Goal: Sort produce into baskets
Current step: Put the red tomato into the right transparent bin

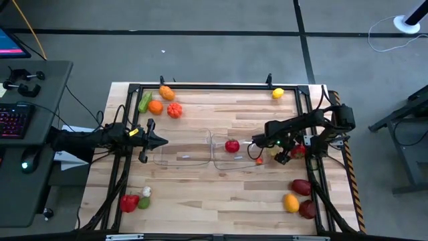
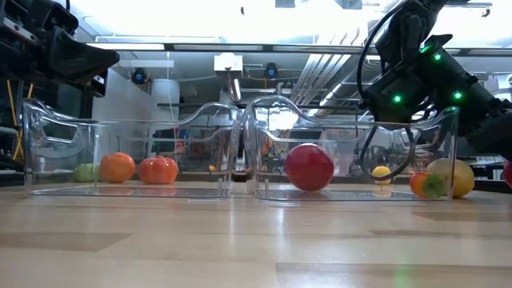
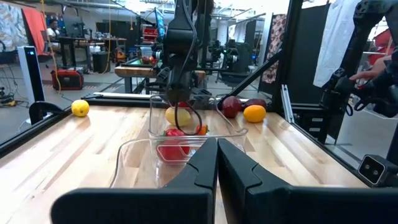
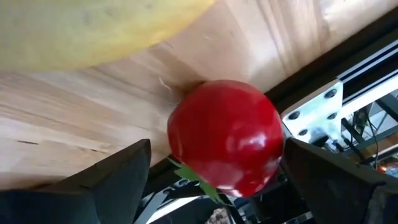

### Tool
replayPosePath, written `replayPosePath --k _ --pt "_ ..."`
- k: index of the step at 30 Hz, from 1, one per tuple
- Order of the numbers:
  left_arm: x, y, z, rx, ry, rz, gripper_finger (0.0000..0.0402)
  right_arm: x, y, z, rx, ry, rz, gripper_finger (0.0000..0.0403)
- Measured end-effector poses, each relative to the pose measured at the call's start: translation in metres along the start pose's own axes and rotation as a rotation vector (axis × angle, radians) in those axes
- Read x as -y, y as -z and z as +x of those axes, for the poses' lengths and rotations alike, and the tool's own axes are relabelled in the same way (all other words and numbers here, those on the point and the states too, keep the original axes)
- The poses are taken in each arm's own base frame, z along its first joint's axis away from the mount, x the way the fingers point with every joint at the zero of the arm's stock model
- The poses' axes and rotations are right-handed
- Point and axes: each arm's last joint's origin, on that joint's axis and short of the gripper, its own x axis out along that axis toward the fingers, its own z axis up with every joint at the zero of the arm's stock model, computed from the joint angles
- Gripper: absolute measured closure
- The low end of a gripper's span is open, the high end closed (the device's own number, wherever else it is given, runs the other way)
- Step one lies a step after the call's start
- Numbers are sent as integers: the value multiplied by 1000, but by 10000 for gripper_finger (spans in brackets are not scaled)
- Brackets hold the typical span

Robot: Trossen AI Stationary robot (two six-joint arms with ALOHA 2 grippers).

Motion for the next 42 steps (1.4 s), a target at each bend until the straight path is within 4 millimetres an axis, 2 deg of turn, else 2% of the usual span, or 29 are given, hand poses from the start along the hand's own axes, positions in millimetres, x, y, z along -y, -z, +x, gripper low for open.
replayPosePath --k 7,12,17,23,28,38,42 --pt "0 0 0 0 0 0 401 -2 -2 4 -56 14 -18 43" --pt "0 0 0 0 0 0 401 -5 -7 11 -92 57 -35 61" --pt "0 0 0 0 0 0 401 -6 -9 15 -116 98 -46 98" --pt "0 0 0 0 0 0 401 -5 -8 15 -130 105 -61 161" --pt "0 0 0 0 0 0 401 -3 -5 11 -112 94 -73 199" --pt "0 0 0 0 0 0 401 5 8 -3 -81 75 -70 219" --pt "0 0 0 0 0 0 401 9 14 -15 -25 61 -54 255"
